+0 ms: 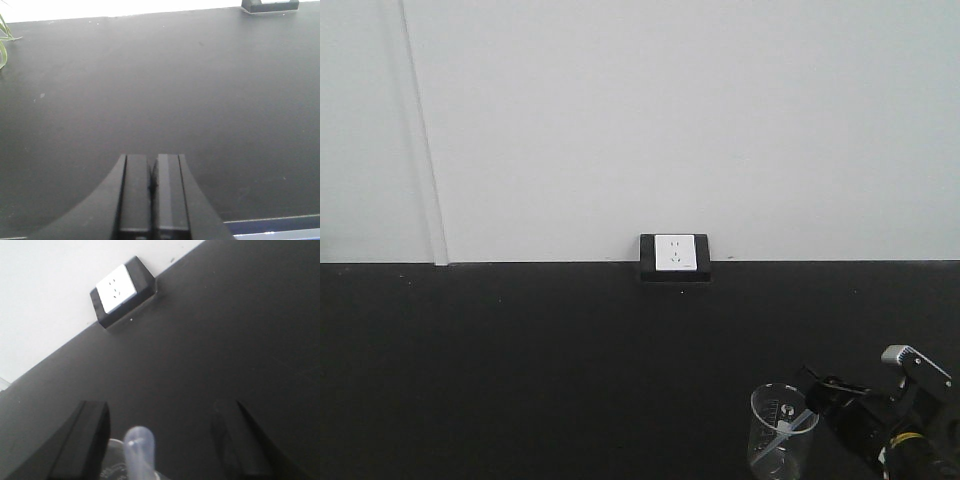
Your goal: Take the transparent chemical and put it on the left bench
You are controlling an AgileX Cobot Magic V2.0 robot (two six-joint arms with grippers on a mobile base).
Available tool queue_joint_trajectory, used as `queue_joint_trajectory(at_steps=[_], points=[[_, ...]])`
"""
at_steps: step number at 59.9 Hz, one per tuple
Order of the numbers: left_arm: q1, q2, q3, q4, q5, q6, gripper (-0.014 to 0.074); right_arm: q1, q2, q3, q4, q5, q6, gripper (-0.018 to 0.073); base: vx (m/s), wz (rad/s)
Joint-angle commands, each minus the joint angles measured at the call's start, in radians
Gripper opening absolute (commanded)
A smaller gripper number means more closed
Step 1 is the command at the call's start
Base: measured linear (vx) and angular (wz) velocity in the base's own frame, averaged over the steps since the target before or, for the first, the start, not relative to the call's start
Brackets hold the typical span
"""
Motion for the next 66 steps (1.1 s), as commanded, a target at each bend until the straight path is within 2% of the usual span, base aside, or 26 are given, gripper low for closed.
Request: queue_joint_trajectory(at_steps=[1,18,25,33,40,44,51,56,61,66], points=[[-0.002,-0.019,0.016,-0.001,-0.078,-0.008,-0.0003,-0.001,-0.032,-0.029,-0.006,-0.094,-0.002,0.0386,0.0,0.0],[-0.002,-0.019,0.016,-0.001,-0.078,-0.008,-0.0003,-0.001,-0.03,-0.029,-0.008,-0.134,-0.032,-0.0006,0.0,0.0],[-0.002,-0.019,0.016,-0.001,-0.078,-0.008,-0.0003,-0.001,-0.03,-0.029,-0.019,-0.192,-0.056,-0.001,0.0,0.0],[-0.002,-0.019,0.016,-0.001,-0.078,-0.008,-0.0003,-0.001,-0.045,-0.029,-0.03,-0.258,-0.131,-0.0004,0.0,0.0],[-0.002,-0.019,0.016,-0.001,-0.078,-0.008,-0.0003,-0.001,-0.09,-0.029,-0.046,-0.262,-0.203,-0.0004,0.0,0.0],[-0.002,-0.019,0.016,-0.001,-0.078,-0.008,-0.0003,-0.001,-0.137,-0.029,-0.091,-0.246,-0.248,-0.0004,0.0,0.0],[-0.002,-0.019,0.016,-0.001,-0.078,-0.008,-0.0003,-0.001,-0.243,-0.029,-0.221,-0.141,-0.293,-0.0004,0.0,0.0],[-0.002,-0.019,0.016,-0.001,-0.078,-0.008,-0.0003,-0.001,-0.335,-0.029,-0.35,0.006,-0.286,-0.0003,0.0,0.0],[-0.002,-0.019,0.016,-0.001,-0.078,-0.008,-0.0003,-0.001,-0.447,-0.027,-0.456,0.19,-0.239,-0.0003,0.0,0.0],[-0.002,-0.019,0.016,-0.001,-0.078,-0.008,-0.0003,-0.001,-0.564,-0.027,-0.505,0.383,-0.158,-0.0003,0.0,0.0]])
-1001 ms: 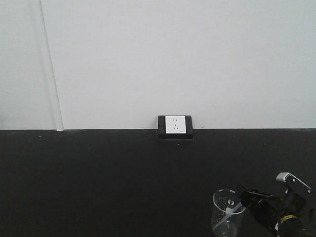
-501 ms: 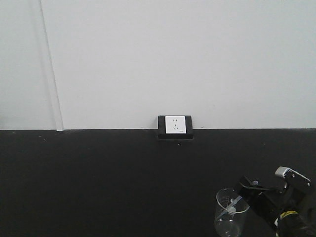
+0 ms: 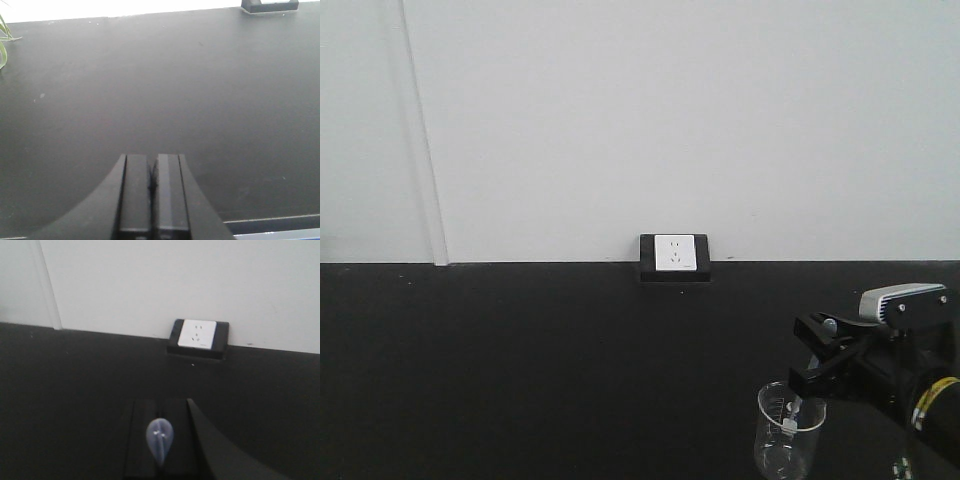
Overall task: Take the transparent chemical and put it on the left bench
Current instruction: 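Lift the dropper pipette out of the beaker with the right gripper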
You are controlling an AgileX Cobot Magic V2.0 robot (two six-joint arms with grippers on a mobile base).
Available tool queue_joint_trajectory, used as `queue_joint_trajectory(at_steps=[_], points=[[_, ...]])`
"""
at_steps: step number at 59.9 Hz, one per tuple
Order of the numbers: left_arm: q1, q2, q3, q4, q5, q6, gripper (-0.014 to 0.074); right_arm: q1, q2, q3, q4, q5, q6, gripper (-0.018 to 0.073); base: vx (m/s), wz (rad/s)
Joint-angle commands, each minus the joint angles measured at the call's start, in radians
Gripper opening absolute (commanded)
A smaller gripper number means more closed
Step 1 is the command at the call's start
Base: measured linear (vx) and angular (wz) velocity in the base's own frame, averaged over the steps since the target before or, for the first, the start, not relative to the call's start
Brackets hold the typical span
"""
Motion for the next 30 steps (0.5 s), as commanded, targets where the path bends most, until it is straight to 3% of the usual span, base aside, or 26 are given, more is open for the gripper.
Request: queue_joint_trajectory(at_steps=[1,8,16,30], points=[[-0.002,-0.019,0.016,-0.001,-0.078,-0.008,-0.0003,-0.002,-0.162,-0.023,-0.067,0.18,0.09,-0.0003,0.0,0.0],[-0.002,-0.019,0.016,-0.001,-0.078,-0.008,-0.0003,-0.002,-0.312,0.014,-0.146,0.366,0.158,-0.0003,0.0,0.0],[-0.002,-0.019,0.016,-0.001,-0.078,-0.008,-0.0003,-0.002,-0.489,0.131,-0.219,0.382,0.217,-0.0003,0.0,0.0],[-0.002,-0.019,0.016,-0.001,-0.078,-0.008,-0.0003,-0.002,-0.784,0.32,-0.223,0.391,0.252,-0.0003,0.0,0.0]])
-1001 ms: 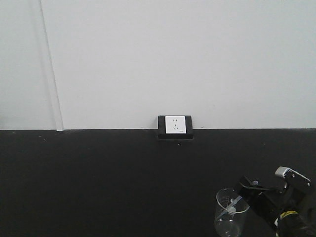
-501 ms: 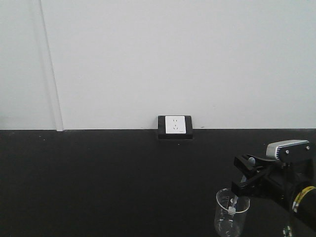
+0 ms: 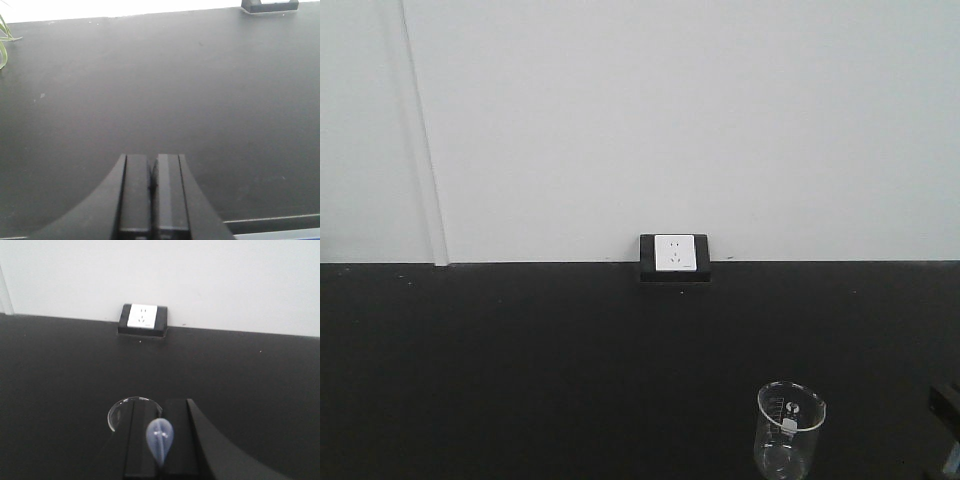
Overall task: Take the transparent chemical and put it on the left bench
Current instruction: 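Lift the dropper pipette out of the beaker with the right gripper, then drive the base to the bench with white trays, holding the pipette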
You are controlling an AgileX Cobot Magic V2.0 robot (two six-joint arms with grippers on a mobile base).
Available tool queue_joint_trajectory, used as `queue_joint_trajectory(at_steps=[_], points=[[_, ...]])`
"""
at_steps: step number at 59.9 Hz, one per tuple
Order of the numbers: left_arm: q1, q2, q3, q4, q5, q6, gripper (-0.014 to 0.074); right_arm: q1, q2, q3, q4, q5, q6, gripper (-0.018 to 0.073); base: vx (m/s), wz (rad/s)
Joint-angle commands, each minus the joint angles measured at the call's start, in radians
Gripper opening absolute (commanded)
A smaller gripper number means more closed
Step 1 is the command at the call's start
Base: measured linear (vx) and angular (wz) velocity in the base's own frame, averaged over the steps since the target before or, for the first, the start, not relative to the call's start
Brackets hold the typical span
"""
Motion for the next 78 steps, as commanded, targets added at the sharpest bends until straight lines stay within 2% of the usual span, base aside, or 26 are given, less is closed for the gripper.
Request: queue_joint_trajectory(at_steps=[1,18,78], points=[[-0.002,-0.019,0.016,-0.001,-0.078,-0.008,-0.0003,-0.002,-0.116,0.027,-0.008,-0.045,0.004,-0.0003,0.0,0.0],[-0.002,-0.019,0.016,-0.001,-0.078,-0.008,-0.0003,-0.002,-0.264,0.058,-0.081,-0.019,-0.031,-0.0003,0.0,0.0],[-0.002,-0.019,0.016,-0.001,-0.078,-0.008,-0.0003,-0.002,-0.28,0.058,-0.08,-0.021,-0.031,-0.0003,-0.03,0.02]])
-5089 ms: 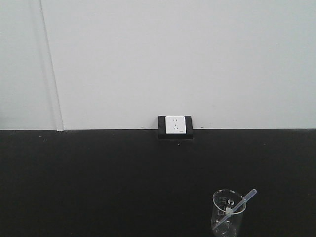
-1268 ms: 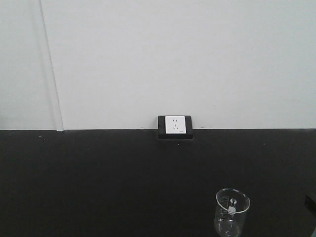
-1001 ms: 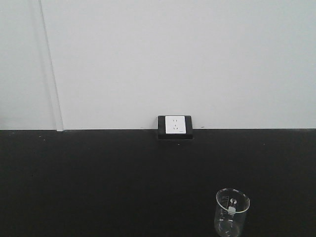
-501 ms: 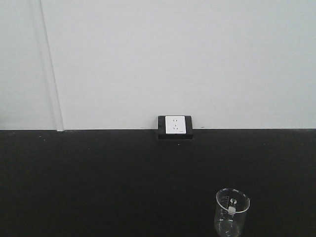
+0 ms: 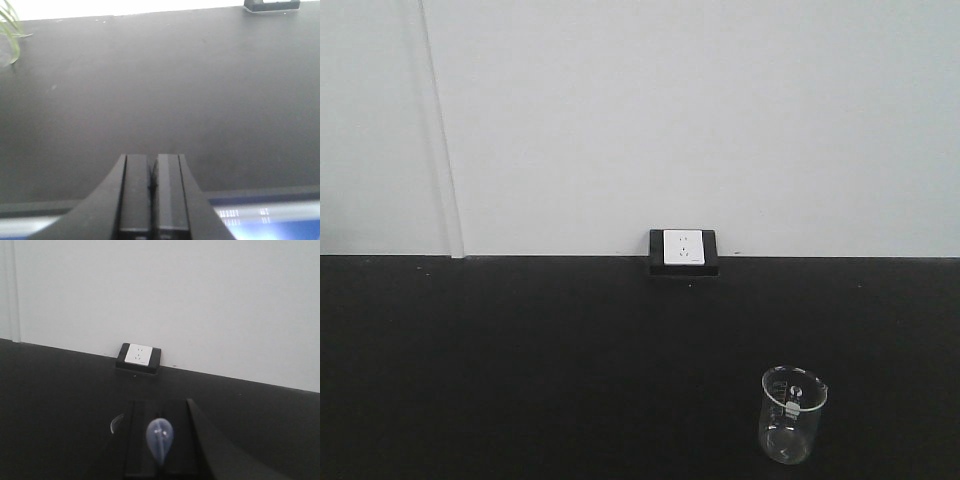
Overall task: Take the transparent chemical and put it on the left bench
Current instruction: 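Drive the base to the bench with white trays, holding the pipette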
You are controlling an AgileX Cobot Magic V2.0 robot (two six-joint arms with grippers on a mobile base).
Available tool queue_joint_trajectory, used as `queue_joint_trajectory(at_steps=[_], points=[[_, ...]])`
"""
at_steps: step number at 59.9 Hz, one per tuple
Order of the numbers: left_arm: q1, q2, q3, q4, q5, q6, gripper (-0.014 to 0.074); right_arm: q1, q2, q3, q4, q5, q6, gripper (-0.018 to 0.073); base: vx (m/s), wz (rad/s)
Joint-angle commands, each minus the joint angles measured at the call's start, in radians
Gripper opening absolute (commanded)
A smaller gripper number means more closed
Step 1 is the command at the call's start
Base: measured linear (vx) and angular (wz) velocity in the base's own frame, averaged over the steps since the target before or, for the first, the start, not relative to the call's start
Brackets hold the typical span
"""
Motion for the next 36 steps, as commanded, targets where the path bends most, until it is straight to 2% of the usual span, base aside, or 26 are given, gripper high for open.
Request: queue_joint_trajectory(at_steps=[1,36], points=[[-0.002,-0.019,0.016,-0.001,-0.078,-0.008,-0.0003,-0.002,0.003,-0.03,-0.003,-0.05,-0.009,-0.0003,-0.17,0.07],[-0.002,-0.019,0.016,-0.001,-0.078,-0.008,-0.0003,-0.002,0.003,-0.03,-0.003,-0.05,-0.009,-0.0003,-0.27,0.06]])
